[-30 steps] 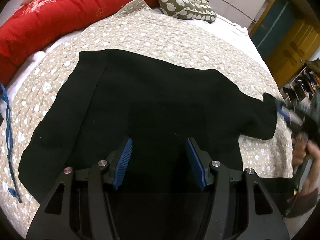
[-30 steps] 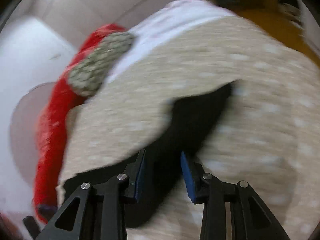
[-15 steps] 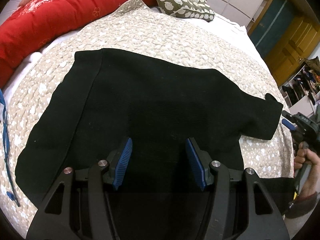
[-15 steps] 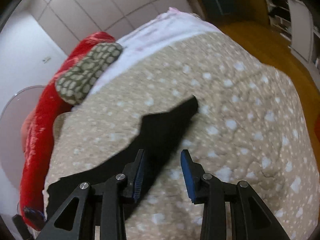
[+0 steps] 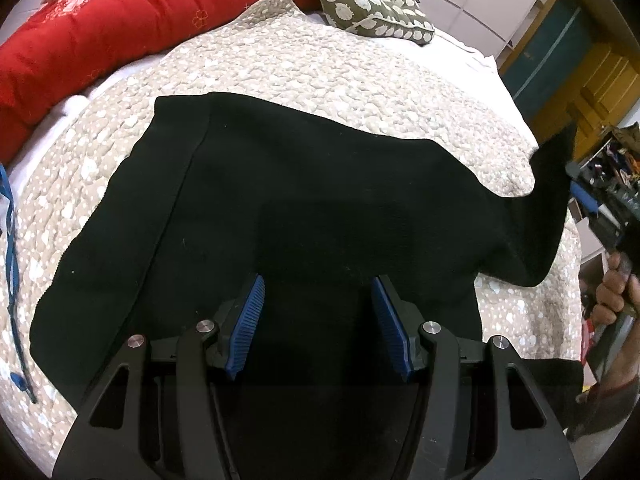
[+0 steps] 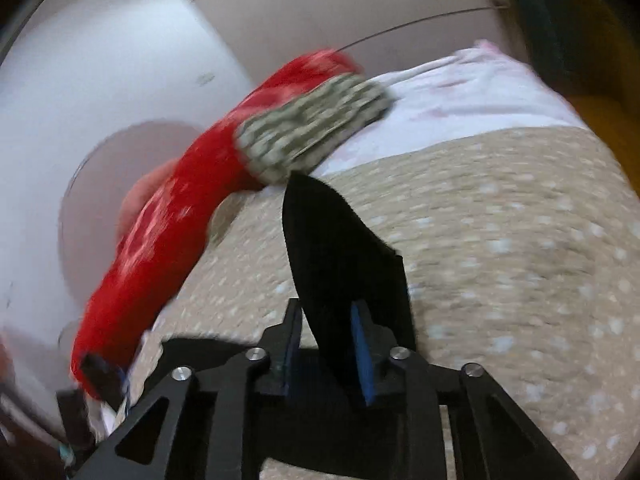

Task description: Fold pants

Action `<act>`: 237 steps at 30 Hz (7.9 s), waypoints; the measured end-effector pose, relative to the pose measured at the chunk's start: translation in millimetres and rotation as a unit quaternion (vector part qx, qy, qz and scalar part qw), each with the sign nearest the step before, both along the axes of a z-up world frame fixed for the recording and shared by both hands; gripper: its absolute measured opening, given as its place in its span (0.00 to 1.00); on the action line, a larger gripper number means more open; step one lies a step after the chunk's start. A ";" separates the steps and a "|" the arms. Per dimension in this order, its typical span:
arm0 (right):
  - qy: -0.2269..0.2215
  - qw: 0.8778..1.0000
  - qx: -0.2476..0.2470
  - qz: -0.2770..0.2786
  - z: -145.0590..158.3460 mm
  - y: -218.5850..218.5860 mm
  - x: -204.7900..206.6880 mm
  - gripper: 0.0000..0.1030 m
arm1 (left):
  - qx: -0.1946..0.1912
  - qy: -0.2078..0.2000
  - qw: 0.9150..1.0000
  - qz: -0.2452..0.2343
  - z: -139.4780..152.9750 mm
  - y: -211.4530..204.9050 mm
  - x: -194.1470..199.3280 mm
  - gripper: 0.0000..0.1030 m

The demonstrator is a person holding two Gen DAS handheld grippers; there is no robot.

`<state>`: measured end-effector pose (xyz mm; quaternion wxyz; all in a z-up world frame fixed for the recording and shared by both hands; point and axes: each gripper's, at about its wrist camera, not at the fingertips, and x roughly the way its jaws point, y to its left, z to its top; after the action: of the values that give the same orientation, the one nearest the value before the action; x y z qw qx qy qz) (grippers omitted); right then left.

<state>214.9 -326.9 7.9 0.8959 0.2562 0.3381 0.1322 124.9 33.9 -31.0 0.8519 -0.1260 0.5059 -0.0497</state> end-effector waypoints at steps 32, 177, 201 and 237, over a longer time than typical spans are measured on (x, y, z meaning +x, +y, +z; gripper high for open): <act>0.055 0.985 -0.030 -0.158 29.0 -42.4 -75.1 0.19 | -0.017 0.004 1.000 0.013 0.8 8.0 -0.9 0.54; 0.039 0.900 -0.238 0.364 -61.6 161.1 35.8 0.48 | 0.122 0.016 0.937 -0.327 -28.0 21.8 163.6 0.72; -0.079 0.923 -0.190 0.326 -10.3 184.4 -219.6 0.06 | 0.074 -0.109 0.975 -0.176 40.6 88.4 -70.9 0.08; -0.069 0.949 -0.075 0.297 11.7 288.5 -158.7 0.05 | 0.050 -0.058 0.997 0.014 27.3 148.1 -30.5 0.17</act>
<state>56.1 -38.4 19.6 0.8538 0.0658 0.3450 0.3842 94.4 182.0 -3.6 0.8855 -0.0877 0.4559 -0.0194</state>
